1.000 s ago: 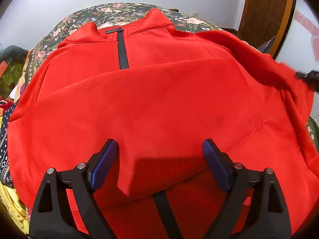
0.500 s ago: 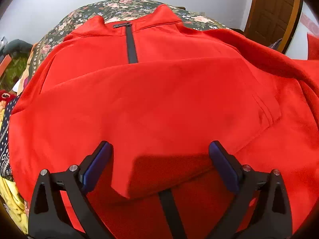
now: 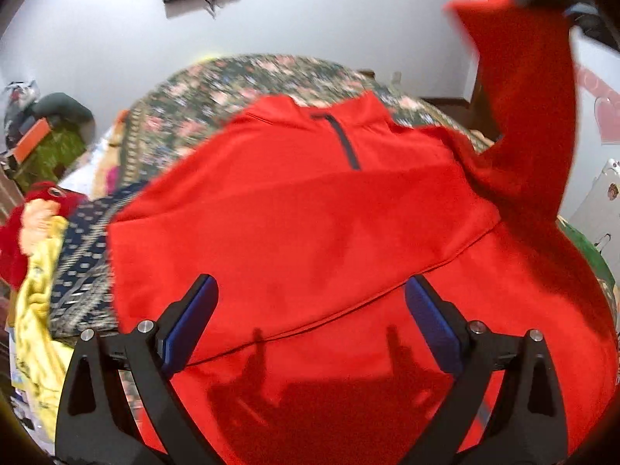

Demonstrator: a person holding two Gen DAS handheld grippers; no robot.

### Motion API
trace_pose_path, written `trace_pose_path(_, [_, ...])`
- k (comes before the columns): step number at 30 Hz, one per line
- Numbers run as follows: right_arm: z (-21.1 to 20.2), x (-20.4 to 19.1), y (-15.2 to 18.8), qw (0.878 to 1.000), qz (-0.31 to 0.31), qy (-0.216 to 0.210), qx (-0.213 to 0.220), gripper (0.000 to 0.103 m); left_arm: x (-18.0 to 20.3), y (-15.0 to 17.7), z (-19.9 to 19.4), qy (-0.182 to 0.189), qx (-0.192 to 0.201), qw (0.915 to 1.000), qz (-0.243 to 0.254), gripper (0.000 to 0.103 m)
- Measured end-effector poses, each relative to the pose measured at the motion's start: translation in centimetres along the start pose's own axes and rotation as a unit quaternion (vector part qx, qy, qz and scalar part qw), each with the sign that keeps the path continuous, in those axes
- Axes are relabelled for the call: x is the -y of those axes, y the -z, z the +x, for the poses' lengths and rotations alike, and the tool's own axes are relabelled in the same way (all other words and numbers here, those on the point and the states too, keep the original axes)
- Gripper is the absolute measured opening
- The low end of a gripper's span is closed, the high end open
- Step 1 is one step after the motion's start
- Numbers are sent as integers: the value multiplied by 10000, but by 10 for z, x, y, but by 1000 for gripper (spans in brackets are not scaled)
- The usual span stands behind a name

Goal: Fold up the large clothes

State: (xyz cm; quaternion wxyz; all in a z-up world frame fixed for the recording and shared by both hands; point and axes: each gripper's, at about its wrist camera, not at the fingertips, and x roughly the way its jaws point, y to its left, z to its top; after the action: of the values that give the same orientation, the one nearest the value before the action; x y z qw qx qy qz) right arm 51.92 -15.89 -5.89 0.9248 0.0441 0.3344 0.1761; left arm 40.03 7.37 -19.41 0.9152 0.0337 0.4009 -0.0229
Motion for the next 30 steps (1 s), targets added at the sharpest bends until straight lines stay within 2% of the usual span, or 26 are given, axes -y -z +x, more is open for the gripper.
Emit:
trace_pose_path(5, [73,-56,40,9942,-178,-359,-994,6,-43,20,-27,-8,116,9992,-390,99])
trace_pose_path(9, [130,-86,83,9789,-428,-397,-1959,6,-72,41,-30,-127,7,9981,-598,98])
trace_pose_path(13, [166,-101,131,9540,-792,-296,-2875,6,-85,62,-25,-214,-167,9976,-637,99])
trace_pose_path(16, [191,-99,166,9254,-721,-446,-3693,6,-90,74,-22,-209,-288,9969,-707,98])
trace_pose_path(17, [196,-95,175,9198,-656,-462,-3842,6,-91,77,-21,-181,-329,9965,-749,98])
trace_pose_path(19, [194,-89,178,9242,-492,-548,-3746,6,-91,81,-21,-157,-344,9962,-787,99])
trace_pose_path(25, [174,-72,165,9166,207,-819,-3908,7,-87,77,-26,-205,-353,9963,-760,98])
trace_pose_path(28, [154,-65,156,9213,228,-898,-3775,6,-81,71,-33,-220,-295,9967,-723,98])
trace_pose_path(30, [135,-63,148,9316,93,-872,-3528,6,-75,65,-36,-232,-265,9972,-664,99])
